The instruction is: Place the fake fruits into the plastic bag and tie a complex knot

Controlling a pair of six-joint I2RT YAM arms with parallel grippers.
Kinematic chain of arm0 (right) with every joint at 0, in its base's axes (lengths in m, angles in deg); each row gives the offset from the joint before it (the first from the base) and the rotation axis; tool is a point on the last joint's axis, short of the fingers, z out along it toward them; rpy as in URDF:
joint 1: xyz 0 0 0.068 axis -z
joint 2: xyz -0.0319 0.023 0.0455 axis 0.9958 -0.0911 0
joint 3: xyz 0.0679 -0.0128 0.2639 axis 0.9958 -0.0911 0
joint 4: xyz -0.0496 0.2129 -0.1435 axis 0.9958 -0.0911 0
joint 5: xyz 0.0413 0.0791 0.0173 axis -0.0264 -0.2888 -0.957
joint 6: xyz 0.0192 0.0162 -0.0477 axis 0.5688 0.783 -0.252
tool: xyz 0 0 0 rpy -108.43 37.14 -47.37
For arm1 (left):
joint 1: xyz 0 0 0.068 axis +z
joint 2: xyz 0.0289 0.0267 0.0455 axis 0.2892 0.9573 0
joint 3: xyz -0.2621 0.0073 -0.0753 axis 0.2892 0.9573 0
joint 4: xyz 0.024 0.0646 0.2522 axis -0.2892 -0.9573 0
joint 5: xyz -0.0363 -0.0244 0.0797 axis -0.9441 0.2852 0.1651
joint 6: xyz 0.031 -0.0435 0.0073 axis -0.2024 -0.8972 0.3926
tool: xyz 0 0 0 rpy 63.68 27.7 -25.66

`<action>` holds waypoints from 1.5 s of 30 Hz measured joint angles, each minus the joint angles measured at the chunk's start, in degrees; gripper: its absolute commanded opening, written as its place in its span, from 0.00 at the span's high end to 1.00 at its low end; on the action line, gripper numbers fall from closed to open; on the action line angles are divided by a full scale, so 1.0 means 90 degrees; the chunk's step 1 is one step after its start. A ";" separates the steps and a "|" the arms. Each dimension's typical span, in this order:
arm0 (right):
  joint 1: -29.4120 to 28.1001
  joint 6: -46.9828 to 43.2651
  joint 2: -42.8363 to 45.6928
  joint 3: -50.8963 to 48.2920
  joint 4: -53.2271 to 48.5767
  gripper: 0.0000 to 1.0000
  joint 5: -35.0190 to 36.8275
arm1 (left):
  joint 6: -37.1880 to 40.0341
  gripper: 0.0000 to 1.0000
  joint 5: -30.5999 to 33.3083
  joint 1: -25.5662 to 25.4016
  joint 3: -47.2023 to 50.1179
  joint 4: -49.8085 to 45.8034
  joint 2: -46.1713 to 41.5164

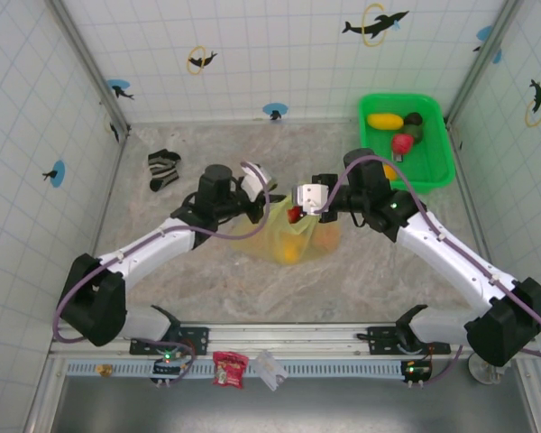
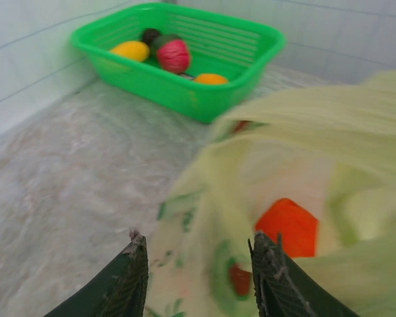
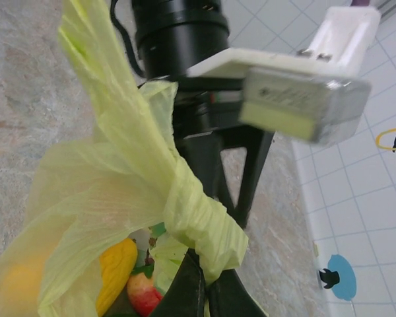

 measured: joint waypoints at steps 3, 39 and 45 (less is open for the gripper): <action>0.0000 0.0024 0.0000 -0.0002 0.0002 1.00 -0.0049 | 0.0367 0.56 -0.0192 -0.0155 0.0010 0.0010 0.0005; -0.0063 0.0593 0.0126 -0.0760 0.0942 1.00 0.0170 | 0.0903 0.44 -0.0544 -0.0175 0.0566 0.1073 0.0010; -0.0104 0.0816 0.0287 -0.1073 0.1372 1.00 0.0296 | 0.0704 0.44 -0.0716 -0.0175 0.0610 0.1290 0.0109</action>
